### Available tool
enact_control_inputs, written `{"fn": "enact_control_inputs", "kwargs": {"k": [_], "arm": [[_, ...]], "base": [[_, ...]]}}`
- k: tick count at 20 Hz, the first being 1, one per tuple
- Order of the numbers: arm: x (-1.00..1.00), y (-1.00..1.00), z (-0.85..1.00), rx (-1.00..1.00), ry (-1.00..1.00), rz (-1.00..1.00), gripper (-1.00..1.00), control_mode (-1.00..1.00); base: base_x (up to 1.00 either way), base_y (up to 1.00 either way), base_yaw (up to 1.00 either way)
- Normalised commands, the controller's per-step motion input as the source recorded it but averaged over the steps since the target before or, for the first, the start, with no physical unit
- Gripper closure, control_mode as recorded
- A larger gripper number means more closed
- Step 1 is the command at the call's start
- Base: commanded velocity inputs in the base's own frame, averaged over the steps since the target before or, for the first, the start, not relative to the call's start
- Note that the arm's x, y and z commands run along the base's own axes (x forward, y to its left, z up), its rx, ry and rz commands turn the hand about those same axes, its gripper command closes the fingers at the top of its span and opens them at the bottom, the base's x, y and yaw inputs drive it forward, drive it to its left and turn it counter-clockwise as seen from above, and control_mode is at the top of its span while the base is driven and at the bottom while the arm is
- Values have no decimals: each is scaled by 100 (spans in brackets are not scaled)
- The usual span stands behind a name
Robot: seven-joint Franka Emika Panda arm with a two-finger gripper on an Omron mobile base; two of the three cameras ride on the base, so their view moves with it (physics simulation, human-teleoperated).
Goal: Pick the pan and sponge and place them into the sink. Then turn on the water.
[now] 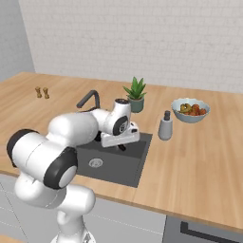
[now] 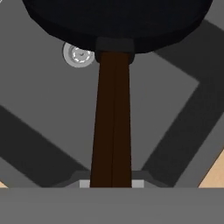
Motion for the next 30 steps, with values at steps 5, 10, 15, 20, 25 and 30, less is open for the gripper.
{"fn": "enact_control_inputs", "kwargs": {"k": [5, 10, 15, 20, 25, 30], "arm": [[-83, -10, 0, 6, -10, 7, 100, -100], [-41, 1, 0, 6, -8, 3, 100, -100], [10, 17, 0, 5, 0, 0, 100, -100], [54, 11, 0, 0, 2, 5, 100, -100], [54, 0, -4, 0, 6, 15, 100, -100], [34, 0, -15, 0, 1, 19, 100, -100]], "base": [[0, 0, 0], [0, 0, 0], [0, 0, 0], [0, 0, 0], [0, 0, 0], [0, 0, 0]]}}
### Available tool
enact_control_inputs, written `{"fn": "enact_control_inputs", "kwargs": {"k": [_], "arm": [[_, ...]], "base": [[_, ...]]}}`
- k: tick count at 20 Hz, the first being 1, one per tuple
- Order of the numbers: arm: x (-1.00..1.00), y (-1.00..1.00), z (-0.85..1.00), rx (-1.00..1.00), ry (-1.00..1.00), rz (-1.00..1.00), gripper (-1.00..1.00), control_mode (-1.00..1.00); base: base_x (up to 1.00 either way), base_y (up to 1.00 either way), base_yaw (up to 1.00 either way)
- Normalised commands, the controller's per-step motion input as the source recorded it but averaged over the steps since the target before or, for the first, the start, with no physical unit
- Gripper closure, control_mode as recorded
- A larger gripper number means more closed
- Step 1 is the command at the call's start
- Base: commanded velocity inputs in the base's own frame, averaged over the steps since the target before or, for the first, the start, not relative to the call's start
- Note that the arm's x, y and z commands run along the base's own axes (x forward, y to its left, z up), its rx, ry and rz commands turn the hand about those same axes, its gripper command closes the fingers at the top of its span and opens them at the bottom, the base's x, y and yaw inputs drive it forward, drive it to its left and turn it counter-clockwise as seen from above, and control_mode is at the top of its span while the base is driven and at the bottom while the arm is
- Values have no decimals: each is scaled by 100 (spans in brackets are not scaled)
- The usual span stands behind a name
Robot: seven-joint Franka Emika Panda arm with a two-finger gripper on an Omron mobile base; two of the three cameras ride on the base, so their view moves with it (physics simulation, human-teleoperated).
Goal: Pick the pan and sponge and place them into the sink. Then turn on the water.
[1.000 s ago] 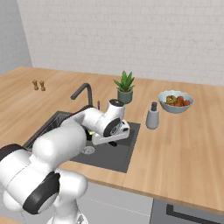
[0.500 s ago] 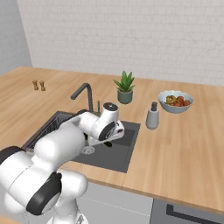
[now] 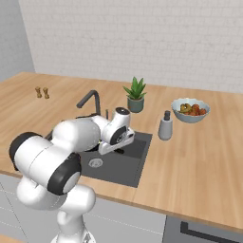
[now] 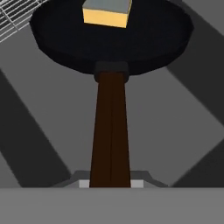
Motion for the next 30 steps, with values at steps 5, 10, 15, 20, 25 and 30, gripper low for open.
{"fn": "enact_control_inputs", "kwargs": {"k": [5, 10, 15, 20, 25, 30], "arm": [[1, 0, -40, 0, 0, 17, 100, -100], [0, 5, -39, 0, 0, 8, 100, -100], [13, 15, -41, 0, 1, 4, 100, -100], [32, 25, -61, 0, 4, 1, 100, -100], [35, 16, -43, 0, 2, 1, 100, -100], [25, 0, -43, 0, 1, 5, 100, -100]], "base": [[0, 0, 0], [0, 0, 0], [0, 0, 0], [0, 0, 0], [0, 0, 0], [0, 0, 0]]}}
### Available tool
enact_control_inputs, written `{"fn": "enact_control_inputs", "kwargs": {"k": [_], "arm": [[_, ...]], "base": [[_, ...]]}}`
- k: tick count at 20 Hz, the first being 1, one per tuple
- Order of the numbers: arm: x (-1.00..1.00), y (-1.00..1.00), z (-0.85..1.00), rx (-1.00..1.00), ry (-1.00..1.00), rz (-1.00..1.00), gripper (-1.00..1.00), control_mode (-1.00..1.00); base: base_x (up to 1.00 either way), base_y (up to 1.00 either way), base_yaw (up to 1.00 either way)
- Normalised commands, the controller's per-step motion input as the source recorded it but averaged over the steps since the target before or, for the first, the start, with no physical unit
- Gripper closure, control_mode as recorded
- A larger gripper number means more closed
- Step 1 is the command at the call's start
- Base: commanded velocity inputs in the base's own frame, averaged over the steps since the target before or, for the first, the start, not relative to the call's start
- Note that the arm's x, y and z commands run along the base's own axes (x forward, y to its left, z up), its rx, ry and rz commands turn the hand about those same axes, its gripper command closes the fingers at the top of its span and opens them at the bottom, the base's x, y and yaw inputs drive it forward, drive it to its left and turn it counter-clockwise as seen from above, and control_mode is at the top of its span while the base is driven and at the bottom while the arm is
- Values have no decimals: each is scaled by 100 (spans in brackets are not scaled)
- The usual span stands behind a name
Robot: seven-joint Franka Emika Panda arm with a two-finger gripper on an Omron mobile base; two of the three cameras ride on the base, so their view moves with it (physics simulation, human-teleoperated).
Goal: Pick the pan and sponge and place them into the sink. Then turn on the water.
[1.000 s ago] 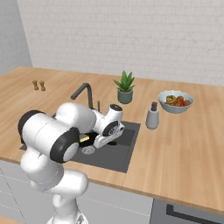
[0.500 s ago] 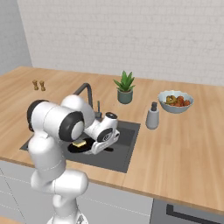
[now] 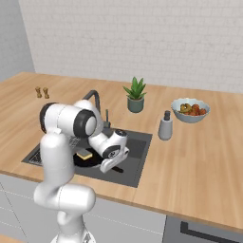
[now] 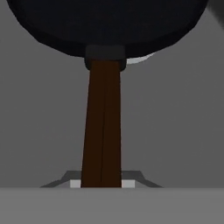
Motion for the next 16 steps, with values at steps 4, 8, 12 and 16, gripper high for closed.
{"fn": "enact_control_inputs", "kwargs": {"k": [4, 8, 12, 16], "arm": [[31, -18, -36, 0, 1, 6, 100, -100], [21, -6, -36, -2, 0, 4, 100, -100], [11, 0, -28, -2, 0, 1, 100, -100], [5, 0, -34, -4, 0, 0, 100, -100]], "base": [[0, 0, 0], [0, 0, 0], [0, 0, 0], [0, 0, 0]]}}
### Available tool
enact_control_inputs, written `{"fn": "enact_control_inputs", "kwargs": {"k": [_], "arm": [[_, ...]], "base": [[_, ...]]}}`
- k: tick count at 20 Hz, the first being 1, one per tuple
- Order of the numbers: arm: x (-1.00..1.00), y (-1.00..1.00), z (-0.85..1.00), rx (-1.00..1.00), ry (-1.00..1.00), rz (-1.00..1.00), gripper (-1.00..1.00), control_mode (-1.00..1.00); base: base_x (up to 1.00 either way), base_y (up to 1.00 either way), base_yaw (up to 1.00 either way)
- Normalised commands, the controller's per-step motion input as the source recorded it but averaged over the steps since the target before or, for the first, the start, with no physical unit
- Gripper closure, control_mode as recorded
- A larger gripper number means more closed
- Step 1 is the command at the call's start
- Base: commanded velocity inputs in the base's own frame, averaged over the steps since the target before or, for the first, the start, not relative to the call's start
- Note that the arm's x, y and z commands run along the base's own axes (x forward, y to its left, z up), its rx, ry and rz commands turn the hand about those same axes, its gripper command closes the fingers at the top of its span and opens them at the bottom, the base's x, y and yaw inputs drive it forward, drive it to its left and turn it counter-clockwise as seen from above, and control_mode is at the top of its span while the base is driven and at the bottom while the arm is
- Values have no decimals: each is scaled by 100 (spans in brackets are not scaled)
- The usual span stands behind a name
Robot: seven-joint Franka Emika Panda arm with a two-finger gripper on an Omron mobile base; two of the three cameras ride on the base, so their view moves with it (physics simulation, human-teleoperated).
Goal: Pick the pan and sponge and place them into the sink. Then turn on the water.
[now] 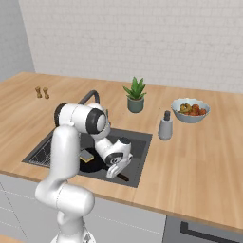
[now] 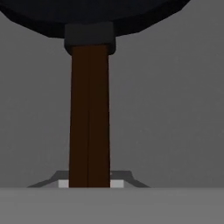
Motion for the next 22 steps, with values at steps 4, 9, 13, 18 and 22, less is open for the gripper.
{"fn": "enact_control_inputs", "kwargs": {"k": [4, 9, 13, 18, 22], "arm": [[12, 0, -15, -4, 0, 0, 100, -100], [-6, 0, -3, -2, 0, 1, -100, -100], [-4, 0, 52, 0, 0, 0, -100, -100], [-1, 0, 95, 0, 6, 0, -100, -100], [-31, 0, 100, 0, 5, 0, -100, -100]], "base": [[0, 0, 0], [0, 0, 0], [0, 0, 0], [0, 0, 0], [0, 0, 0]]}}
